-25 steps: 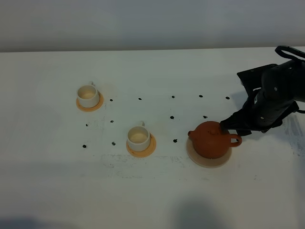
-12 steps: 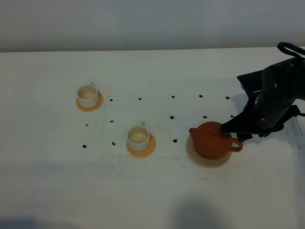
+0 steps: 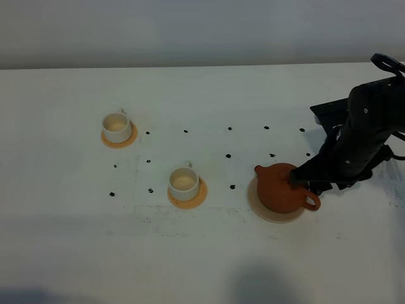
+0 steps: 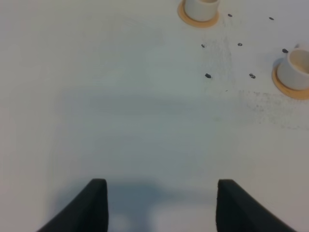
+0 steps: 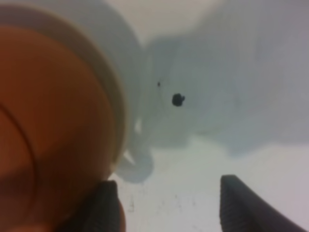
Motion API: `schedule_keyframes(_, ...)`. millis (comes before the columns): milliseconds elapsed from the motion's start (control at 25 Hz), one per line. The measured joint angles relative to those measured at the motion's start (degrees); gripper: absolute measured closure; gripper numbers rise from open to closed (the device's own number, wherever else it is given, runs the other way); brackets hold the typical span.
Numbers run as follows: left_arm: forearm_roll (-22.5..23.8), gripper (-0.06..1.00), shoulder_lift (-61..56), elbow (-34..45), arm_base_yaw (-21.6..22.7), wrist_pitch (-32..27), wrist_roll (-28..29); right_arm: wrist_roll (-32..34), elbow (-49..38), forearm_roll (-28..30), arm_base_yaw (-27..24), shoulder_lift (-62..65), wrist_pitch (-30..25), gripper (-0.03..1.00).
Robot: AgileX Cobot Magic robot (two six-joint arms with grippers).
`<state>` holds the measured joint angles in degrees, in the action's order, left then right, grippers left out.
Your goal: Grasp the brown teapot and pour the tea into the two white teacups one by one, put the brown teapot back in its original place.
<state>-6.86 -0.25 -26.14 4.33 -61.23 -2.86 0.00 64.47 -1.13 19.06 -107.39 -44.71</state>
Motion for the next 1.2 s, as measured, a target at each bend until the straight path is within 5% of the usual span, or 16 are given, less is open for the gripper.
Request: schedule_keyframes(1200, 0.0, 0.47, 0.0, 0.0, 0.0, 0.0, 0.0, -10.24, 0.0, -10.03, 0.0, 0.0, -5.16, 0.48)
